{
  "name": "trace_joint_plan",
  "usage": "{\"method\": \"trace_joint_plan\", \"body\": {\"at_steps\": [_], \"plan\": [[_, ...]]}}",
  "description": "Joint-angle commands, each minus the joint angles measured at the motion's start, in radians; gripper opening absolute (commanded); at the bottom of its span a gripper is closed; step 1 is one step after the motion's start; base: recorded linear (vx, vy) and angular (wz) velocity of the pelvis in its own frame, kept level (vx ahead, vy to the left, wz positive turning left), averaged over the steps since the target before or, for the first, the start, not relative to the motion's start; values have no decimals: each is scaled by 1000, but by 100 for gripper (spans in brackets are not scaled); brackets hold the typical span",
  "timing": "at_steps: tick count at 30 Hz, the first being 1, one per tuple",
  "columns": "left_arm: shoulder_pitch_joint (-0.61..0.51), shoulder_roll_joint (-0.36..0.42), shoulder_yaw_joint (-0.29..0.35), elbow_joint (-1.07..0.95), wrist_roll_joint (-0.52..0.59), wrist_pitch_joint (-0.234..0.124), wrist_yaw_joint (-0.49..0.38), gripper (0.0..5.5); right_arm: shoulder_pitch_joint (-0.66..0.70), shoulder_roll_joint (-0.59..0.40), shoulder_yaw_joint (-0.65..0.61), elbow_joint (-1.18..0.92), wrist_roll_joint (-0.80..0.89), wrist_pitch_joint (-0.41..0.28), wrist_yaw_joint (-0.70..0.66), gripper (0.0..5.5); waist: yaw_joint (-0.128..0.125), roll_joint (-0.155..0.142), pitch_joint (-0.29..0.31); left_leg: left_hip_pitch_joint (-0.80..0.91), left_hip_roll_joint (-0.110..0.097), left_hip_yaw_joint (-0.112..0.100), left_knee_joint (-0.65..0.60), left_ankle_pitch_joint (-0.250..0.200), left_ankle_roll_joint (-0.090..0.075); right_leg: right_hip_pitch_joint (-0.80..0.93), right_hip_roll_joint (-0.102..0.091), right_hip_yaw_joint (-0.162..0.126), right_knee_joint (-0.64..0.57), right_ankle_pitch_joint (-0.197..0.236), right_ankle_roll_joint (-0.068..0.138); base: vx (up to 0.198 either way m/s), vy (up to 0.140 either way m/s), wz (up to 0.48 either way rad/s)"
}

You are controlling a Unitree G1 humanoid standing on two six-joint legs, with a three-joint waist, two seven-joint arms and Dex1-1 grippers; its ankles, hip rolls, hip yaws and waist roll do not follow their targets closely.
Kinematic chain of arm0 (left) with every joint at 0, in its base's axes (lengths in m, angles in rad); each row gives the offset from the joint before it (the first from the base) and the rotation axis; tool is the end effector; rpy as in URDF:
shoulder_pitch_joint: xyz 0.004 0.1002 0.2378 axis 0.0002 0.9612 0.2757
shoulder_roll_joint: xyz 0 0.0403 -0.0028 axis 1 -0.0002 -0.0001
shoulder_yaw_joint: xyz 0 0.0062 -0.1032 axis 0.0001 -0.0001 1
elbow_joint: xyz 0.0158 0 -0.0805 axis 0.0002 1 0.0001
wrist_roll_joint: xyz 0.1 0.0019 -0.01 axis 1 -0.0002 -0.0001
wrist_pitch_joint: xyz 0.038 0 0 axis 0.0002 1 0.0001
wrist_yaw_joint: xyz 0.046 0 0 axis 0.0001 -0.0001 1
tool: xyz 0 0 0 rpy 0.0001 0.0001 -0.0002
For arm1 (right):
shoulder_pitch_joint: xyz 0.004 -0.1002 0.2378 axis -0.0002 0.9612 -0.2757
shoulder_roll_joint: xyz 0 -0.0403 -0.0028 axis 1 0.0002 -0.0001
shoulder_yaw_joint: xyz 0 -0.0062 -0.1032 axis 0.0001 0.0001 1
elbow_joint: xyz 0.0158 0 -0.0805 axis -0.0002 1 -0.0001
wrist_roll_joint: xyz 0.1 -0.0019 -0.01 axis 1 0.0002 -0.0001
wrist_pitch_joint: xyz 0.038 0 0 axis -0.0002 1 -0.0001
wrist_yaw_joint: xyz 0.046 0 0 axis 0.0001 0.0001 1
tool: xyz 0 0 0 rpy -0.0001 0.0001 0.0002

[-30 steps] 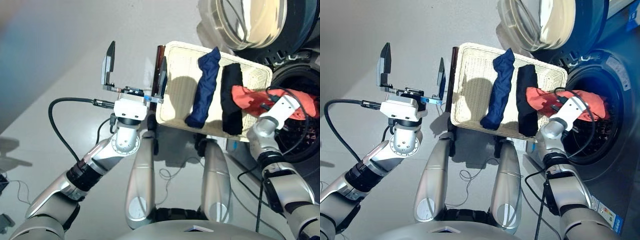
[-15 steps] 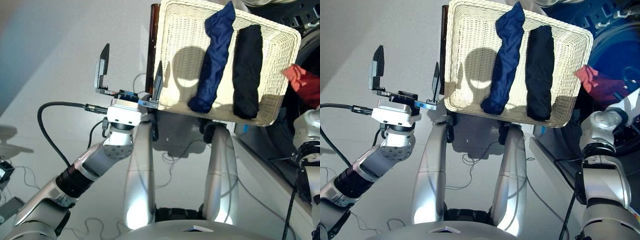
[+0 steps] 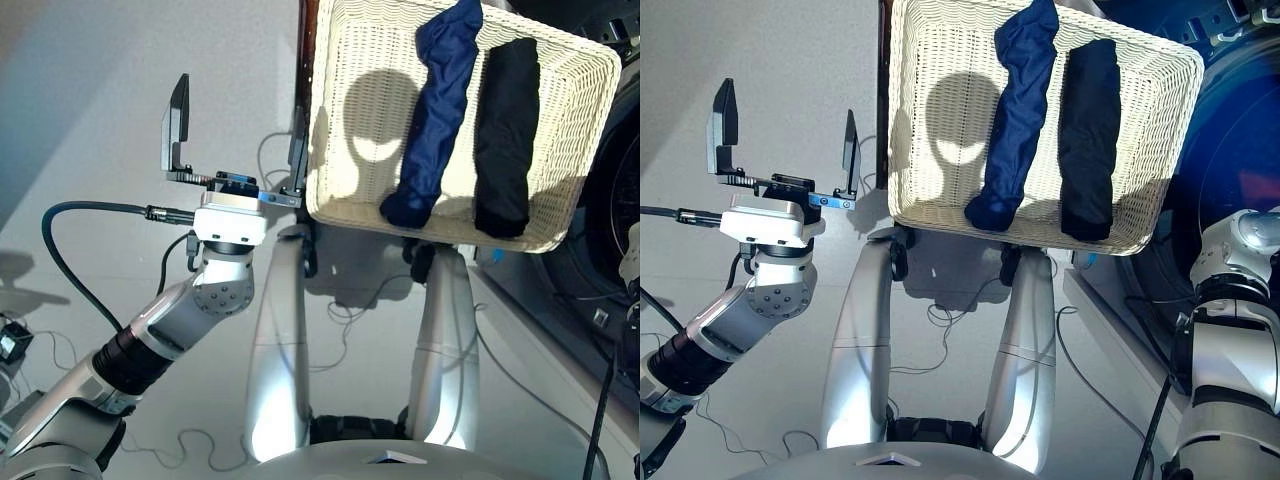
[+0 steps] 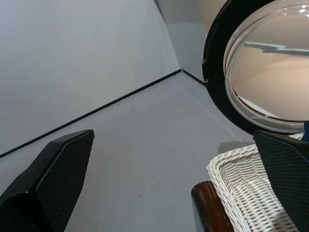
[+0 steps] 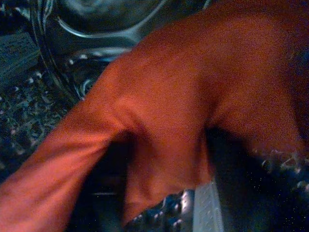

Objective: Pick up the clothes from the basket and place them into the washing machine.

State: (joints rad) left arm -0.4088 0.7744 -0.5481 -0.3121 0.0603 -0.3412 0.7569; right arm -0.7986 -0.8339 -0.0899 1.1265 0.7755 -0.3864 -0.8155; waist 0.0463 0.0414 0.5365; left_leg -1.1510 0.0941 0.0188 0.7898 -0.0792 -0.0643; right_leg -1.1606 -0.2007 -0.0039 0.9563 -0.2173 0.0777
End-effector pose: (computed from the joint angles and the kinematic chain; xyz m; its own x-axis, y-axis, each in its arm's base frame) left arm 0.2163 0.1406 0.1582 0.5423 -0.2160 0.8120 -0.1269 0.9343 0.3333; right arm 0.2792 -0.3729 0.1737 0.1135 -0.9924 0.0485 0.9193 0.1234 0.3737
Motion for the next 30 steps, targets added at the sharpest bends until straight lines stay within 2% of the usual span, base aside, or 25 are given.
{"method": "trace_joint_plan", "body": {"at_steps": [1, 5, 12, 15, 18, 19, 22, 26, 30], "plan": [[16, -33, 26, -94, 3, -50, 5, 550, 6, -84, 5, -43, 60, -103, 44, 550, -43, 41, -16, 85, 34, -1, -14, -70, -31, 40, 20, 14, -101, 18, 31, 0, 0, 0], [14, -45, 26, -92, -10, -52, -18, 550, 28, -30, 8, -69, 65, -124, 57, 550, -44, 43, -16, 108, 32, 7, -41, -65, -31, 62, 16, 14, -126, 27, 30, 0, 0, 0], [-17, -123, 4, -20, -51, -51, -89, 550, 119, 148, 110, -290, -105, -140, 61, 550, -53, 47, -16, 213, 30, 44, -149, -31, -28, 153, 12, 20, -221, 60, 29, 0, 0, 0], [-43, -145, -25, 17, -115, -65, -163, 550, 157, 192, 177, -422, -210, -118, 77, 550, -62, 45, -16, 263, 30, 56, -191, -17, -26, 198, 16, 25, -263, 79, 33, 0, 0, 0], [-52, -206, -61, 153, -252, -61, -262, 550, 197, 265, 247, -607, -289, -113, 117, 550, -80, 31, -16, 302, 30, 64, -211, -9, -23, 231, 28, 35, -290, 93, 33, 0, 0, 0], [-53, -207, -61, 156, -254, -63, -264, 550, 199, 265, 247, -611, -291, -111, 114, 550, -80, 31, -16, 304, 30, 65, -213, -8, -23, 232, 28, 36, -290, 93, 33, 0, 0, 0], [-104, -242, -101, 301, -303, -32, -341, 550, 212, 289, 315, -763, -380, -92, 160, 550, -101, 10, -16, 317, 39, 75, -201, -12, -22, 243, 38, 47, -290, 94, 33, 0, 0, 0], [-201, -304, -121, 480, -276, -18, -346, 550, 167, 294, 409, -950, -468, -75, 223, 550, -129, -23, -16, 314, 51, 87, -182, -19, -24, 230, 49, 61, -282, 100, 34, -8, 1, -46], [-319, -322, -161, 598, -158, 4, -313, 550, 85, 319, 493, -1073, -547, -62, 249, 550, -151, -49, -16, 295, 62, 99, -162, -24, -25, 205, 57, 72, -276, 108, 36, -32, 10, -223]]}}
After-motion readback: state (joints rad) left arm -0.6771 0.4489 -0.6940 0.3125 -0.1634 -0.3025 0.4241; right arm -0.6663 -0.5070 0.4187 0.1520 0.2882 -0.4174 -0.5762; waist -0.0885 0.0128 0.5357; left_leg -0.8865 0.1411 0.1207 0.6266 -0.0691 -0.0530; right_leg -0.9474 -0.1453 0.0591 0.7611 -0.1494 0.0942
